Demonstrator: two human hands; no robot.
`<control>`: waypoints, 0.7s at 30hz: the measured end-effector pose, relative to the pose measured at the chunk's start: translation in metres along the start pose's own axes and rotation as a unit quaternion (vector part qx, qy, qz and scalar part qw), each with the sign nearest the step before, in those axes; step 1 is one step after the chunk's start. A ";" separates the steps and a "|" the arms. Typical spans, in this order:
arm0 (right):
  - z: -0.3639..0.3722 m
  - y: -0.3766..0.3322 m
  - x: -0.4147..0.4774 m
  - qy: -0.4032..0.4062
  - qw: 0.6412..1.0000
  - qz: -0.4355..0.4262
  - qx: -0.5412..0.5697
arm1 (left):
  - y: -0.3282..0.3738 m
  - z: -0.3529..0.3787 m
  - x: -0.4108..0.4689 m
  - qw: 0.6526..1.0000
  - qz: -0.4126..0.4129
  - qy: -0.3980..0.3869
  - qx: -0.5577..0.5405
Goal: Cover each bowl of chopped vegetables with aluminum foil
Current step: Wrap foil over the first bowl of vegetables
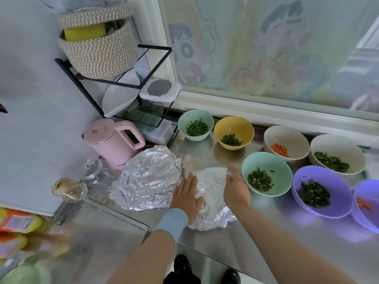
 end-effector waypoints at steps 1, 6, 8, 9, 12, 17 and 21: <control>0.001 0.001 0.002 0.002 1.000 -0.004 -0.006 | -0.002 0.001 0.001 1.000 -0.009 -0.003 -0.018; 0.011 0.014 0.012 -0.033 0.996 0.080 0.007 | -0.006 0.003 0.004 0.997 -0.011 0.005 -0.077; 0.013 0.018 0.017 -0.052 0.994 0.097 0.020 | -0.008 0.003 0.005 0.998 -0.012 0.028 -0.048; 0.014 0.019 0.019 -0.060 0.993 0.099 0.021 | -0.008 0.002 0.008 0.999 -0.015 0.045 -0.019; 0.013 0.016 0.021 -0.055 0.995 0.079 -0.012 | -0.002 -0.006 0.017 0.995 0.004 0.093 0.027; 0.022 0.001 -0.003 -0.019 0.974 -0.144 -0.173 | 0.008 -0.005 0.029 0.995 0.043 0.086 -0.009; 0.031 0.004 -0.005 -0.076 0.983 -0.128 -0.106 | 0.008 -0.006 0.035 0.994 0.030 0.102 -0.030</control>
Point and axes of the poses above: each hand's wrist, its own x-axis towards the middle knuckle, its own z-axis out of the palm, y = z × x, the point moved 4 cm from there along x, towards the middle knuckle, and after that the axes turned 8 degrees about x, right-handed, at the moved point
